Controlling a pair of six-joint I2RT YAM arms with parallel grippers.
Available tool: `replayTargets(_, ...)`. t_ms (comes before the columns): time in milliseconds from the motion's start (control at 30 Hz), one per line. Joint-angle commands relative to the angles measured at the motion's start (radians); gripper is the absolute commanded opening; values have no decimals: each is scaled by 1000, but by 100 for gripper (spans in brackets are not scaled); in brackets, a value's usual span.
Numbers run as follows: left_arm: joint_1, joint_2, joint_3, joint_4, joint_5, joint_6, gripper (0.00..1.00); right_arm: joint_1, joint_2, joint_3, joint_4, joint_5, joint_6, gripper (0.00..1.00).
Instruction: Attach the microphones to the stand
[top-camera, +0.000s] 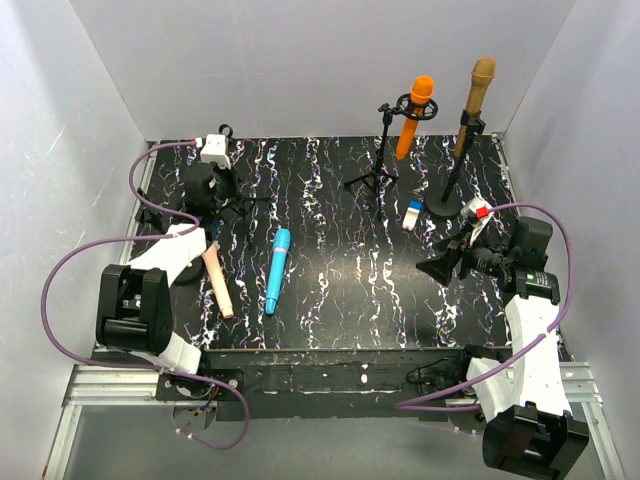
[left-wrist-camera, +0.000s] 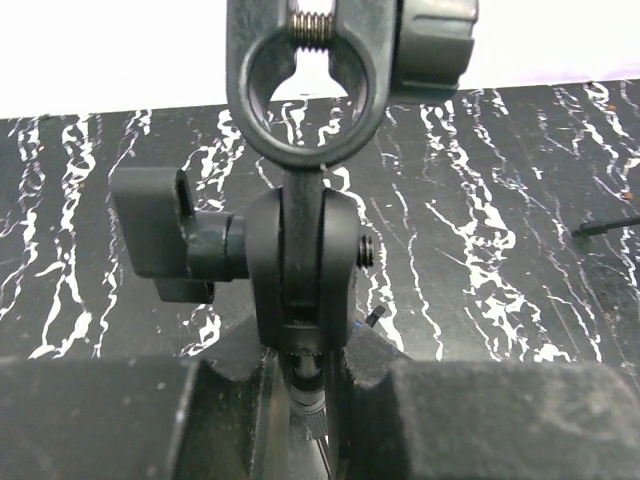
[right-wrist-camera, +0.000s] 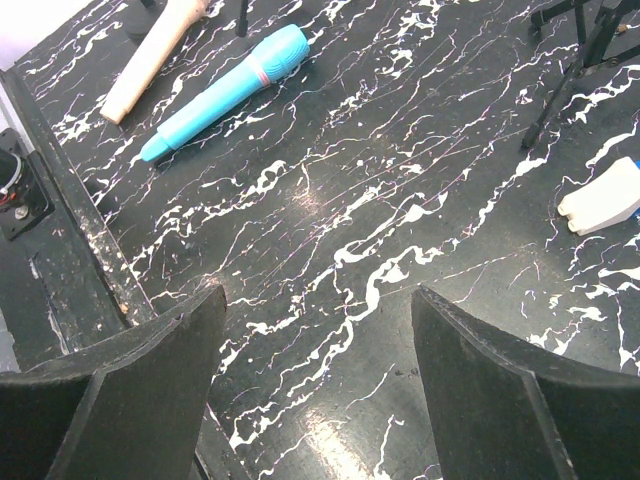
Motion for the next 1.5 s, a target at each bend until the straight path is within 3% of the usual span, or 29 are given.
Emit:
replayTargets(0, -2, -12, 108, 30, 101, 35, 0, -5, 3, 28, 6, -14, -14, 82)
replayTargets(133, -2, -38, 181, -2, 185, 35, 0, -5, 3, 28, 6, -11, -14, 82)
replayTargets(333, -22, -101, 237, -46, 444, -49, 0, -5, 4, 28, 4, -12, -14, 82)
replayTargets(500, -118, -135, 241, -83, 622, -94, 0, -5, 4, 27, 6, -11, -14, 82)
replayTargets(733, -408, -118, 220, -125, 641, -2, 0, -5, 12, 25, 7, -5, -14, 82)
replayTargets(967, -587, -26, 224, -165, 555, 128, 0, -10, 18, 24, 10, 3, -17, 82)
replayTargets(1200, -716, -4, 198, -188, 390, 213, 0, -11, 19, 24, 7, 0, -19, 82)
replayTargets(1467, -782, -3, 119, -111, 277, 227, 0, -11, 27, 24, 7, 0, -19, 82)
